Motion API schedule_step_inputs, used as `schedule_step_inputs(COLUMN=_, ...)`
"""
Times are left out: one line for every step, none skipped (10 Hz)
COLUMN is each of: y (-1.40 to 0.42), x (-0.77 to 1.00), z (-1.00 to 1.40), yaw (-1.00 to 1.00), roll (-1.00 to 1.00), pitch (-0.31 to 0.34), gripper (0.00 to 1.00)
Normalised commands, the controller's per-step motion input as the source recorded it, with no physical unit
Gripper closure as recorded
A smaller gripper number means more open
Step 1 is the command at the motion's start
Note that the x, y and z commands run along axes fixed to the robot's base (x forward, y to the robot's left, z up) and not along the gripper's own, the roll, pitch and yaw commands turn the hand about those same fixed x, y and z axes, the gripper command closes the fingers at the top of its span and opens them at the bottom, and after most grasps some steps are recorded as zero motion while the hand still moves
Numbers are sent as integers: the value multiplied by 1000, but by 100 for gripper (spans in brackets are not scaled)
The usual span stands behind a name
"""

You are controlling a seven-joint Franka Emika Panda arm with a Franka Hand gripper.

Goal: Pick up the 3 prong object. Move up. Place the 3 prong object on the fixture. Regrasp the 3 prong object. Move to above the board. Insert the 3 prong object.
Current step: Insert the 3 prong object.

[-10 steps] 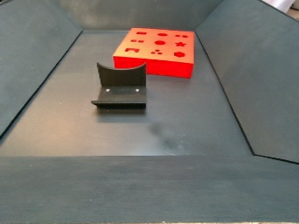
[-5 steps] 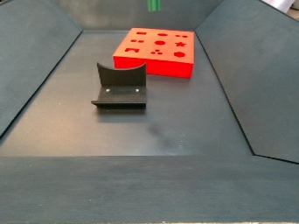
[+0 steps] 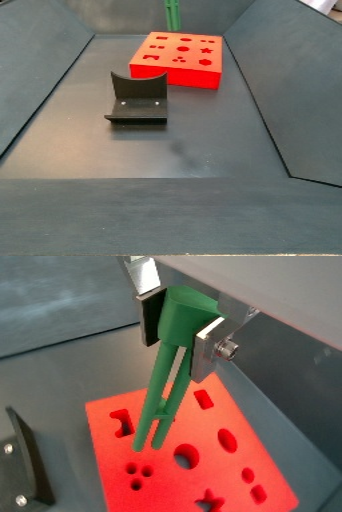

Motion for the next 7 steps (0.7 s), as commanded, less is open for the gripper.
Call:
schedule_step_inputs(y=-51, x=0, z=0, yaw=637, roll=-421, pitch=-44, gripper=100)
schedule_step_inputs(y=-111, x=0, z=149, yaw=529, roll=-483, pitch=-109, gripper=100)
schedule_step_inputs(y=-57, x=-43, z=111, yaw=494, roll=-500, pitch=-166, gripper=100)
schedule_step_inputs(y=157, x=-17, z=77, yaw=234, roll=-500, pitch=-284, gripper=100)
schedule_step_inputs(y=486, x=9, z=86, yaw=0, roll=-500, pitch=-434, gripper=100)
schedule_step_inputs(y=443, x=91, z=97, yaw=0, roll=-500, pitch=-479, gripper=100)
schedule_step_inputs(y=514, x=134, z=46, yaw=0, roll=-451, pitch=-500, gripper=100)
